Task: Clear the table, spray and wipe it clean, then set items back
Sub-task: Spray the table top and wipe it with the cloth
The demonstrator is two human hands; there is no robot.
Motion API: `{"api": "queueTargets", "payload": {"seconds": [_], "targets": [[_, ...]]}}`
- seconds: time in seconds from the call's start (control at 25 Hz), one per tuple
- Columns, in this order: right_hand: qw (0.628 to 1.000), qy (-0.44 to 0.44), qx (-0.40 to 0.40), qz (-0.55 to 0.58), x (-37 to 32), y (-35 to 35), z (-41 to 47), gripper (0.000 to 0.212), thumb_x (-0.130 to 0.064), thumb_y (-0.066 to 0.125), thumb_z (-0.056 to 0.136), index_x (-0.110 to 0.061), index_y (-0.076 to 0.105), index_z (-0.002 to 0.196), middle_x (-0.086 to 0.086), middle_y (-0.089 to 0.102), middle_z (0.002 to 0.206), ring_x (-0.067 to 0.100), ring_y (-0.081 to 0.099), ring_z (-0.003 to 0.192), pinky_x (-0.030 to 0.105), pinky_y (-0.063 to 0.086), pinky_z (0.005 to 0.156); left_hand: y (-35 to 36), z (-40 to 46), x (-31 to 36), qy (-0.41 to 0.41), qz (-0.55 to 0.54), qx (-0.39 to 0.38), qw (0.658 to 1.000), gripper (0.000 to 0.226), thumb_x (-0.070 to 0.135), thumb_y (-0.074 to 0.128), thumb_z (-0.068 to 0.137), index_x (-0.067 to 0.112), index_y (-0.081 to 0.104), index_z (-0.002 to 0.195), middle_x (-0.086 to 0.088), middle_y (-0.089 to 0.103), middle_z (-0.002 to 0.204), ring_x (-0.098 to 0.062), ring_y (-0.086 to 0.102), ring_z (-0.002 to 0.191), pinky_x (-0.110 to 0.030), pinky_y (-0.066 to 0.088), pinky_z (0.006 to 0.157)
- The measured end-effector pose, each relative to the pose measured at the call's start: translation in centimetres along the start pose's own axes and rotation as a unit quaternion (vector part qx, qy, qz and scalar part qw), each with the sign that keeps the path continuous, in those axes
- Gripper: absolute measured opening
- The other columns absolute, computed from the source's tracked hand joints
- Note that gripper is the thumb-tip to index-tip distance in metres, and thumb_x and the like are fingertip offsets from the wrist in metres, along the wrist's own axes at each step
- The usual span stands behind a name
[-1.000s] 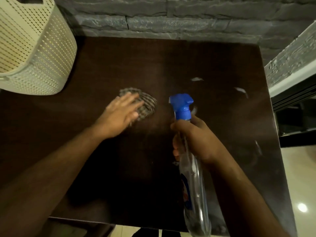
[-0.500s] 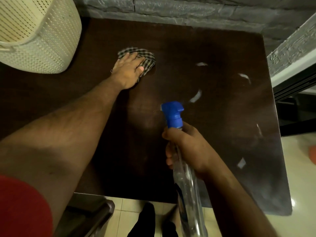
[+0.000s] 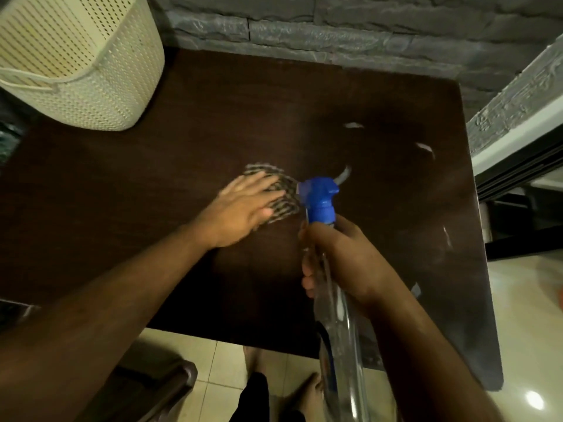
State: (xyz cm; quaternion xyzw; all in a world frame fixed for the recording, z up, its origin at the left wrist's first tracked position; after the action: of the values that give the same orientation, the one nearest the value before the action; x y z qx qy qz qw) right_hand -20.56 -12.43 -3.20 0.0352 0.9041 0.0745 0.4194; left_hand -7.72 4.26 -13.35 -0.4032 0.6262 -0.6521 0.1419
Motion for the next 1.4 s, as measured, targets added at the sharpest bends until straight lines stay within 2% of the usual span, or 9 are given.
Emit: {"api": "queueTargets", "payload": {"seconds": [0.2, 0.36, 0.44, 0.64, 0.84, 0.92, 1.08, 1.28, 1.4], "targets": [[0.999, -0.035, 0.024, -0.016, -1.1, -0.8, -0.1, 0.025, -0.02, 0.059, 0.088, -0.01, 0.055, 0.11, 0.014, 0.057, 0.082, 0.025, 0.056, 0.062, 0.035, 0.052, 0.054, -3.4, 5.2, -6.7, -0.201, 0.035, 0.021, 0.979, 0.049, 0.038, 0.033, 0.102, 0.027, 0.029, 0.15, -0.004, 0.017, 0.161, -0.025, 0.011, 0.148, -0.044, 0.011, 0.118], [0.997, -0.057, 0.02, -0.036, -2.2, -1.2, -0.1, 0.017, -0.025, 0.057, 0.09, -0.017, 0.057, 0.104, 0.008, 0.062, 0.077, 0.022, 0.059, 0.063, 0.038, 0.051, 0.06, 0.5, 0.1, 2.9, -0.031, 0.004, -0.015, 0.999, 0.048, 0.04, 0.033, 0.1, 0.034, 0.031, 0.148, 0.008, 0.013, 0.16, -0.014, 0.004, 0.148, -0.038, 0.003, 0.12], [0.998, -0.044, 0.01, -0.034, -2.0, -1.6, -0.5, 0.02, -0.026, 0.056, 0.091, -0.016, 0.054, 0.108, 0.008, 0.062, 0.076, 0.021, 0.059, 0.061, 0.035, 0.052, 0.057, 0.9, -6.0, 2.6, 0.033, -0.009, -0.012, 0.999, 0.047, 0.044, 0.032, 0.099, 0.037, 0.032, 0.146, 0.013, 0.014, 0.158, -0.009, 0.005, 0.148, -0.034, 0.002, 0.118], [0.999, -0.037, 0.019, -0.029, -1.4, -1.3, -0.2, 0.023, -0.025, 0.059, 0.088, -0.014, 0.055, 0.107, 0.009, 0.062, 0.082, 0.02, 0.06, 0.063, 0.033, 0.052, 0.056, -3.7, 2.6, -6.5, -0.203, 0.042, 0.03, 0.978, 0.048, 0.035, 0.036, 0.102, 0.025, 0.031, 0.149, -0.007, 0.02, 0.16, -0.027, 0.014, 0.147, -0.043, 0.012, 0.117], [0.998, -0.061, 0.017, -0.023, -1.5, -0.8, -0.9, 0.013, -0.021, 0.056, 0.09, -0.015, 0.055, 0.101, 0.007, 0.059, 0.074, 0.02, 0.057, 0.059, 0.033, 0.05, 0.054, 2.0, -3.2, 5.4, 0.014, -0.008, -0.007, 1.0, 0.049, 0.045, 0.031, 0.099, 0.038, 0.027, 0.148, 0.018, 0.009, 0.157, -0.007, 0.0, 0.147, -0.036, 0.0, 0.118], [0.998, -0.057, 0.026, -0.015, -1.2, -1.5, -1.5, 0.018, -0.02, 0.056, 0.09, -0.012, 0.054, 0.106, 0.01, 0.056, 0.074, 0.022, 0.055, 0.058, 0.034, 0.049, 0.053, 1.2, -4.2, 2.1, -0.015, -0.003, 0.009, 1.0, 0.051, 0.049, 0.025, 0.096, 0.038, 0.032, 0.146, 0.016, 0.015, 0.158, -0.008, 0.005, 0.147, -0.039, 0.003, 0.118], [0.998, -0.054, 0.026, -0.012, -0.6, -1.5, -2.4, 0.016, -0.018, 0.055, 0.091, -0.014, 0.053, 0.106, 0.008, 0.057, 0.071, 0.019, 0.056, 0.055, 0.029, 0.05, 0.05, -2.4, 4.3, -3.0, -0.199, 0.015, 0.03, 0.979, 0.048, 0.035, 0.035, 0.101, 0.03, 0.03, 0.149, 0.001, 0.017, 0.161, -0.022, 0.009, 0.148, -0.048, 0.006, 0.117], [0.998, -0.069, 0.012, -0.005, -0.1, -1.4, -3.5, 0.017, -0.02, 0.055, 0.091, -0.016, 0.053, 0.108, 0.007, 0.059, 0.069, 0.019, 0.057, 0.055, 0.032, 0.051, 0.052, 2.8, -7.3, 6.6, -0.005, -0.024, -0.009, 1.0, 0.047, 0.04, 0.035, 0.1, 0.04, 0.028, 0.146, 0.017, 0.009, 0.159, -0.007, -0.003, 0.148, -0.038, -0.005, 0.119], [0.998, -0.06, 0.011, -0.008, 0.9, -1.6, -4.0, 0.022, -0.021, 0.055, 0.092, -0.014, 0.05, 0.112, 0.008, 0.059, 0.066, 0.021, 0.058, 0.054, 0.035, 0.051, 0.055, 0.9, -9.1, 0.2, -0.07, -0.007, 0.003, 0.998, 0.047, 0.046, 0.031, 0.099, 0.042, 0.027, 0.145, 0.014, 0.013, 0.159, -0.008, 0.001, 0.148, -0.045, 0.002, 0.12]]}}
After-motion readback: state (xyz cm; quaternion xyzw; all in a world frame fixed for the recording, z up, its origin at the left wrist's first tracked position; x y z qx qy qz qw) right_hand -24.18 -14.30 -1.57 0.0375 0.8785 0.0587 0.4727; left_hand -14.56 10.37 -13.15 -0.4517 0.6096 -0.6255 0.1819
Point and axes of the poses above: each hand's wrist, its own z-axis towards the middle knuckle, its own y-axis out of the palm, x = y × z, the point moved 4 cm from there along z, towards the middle knuckle
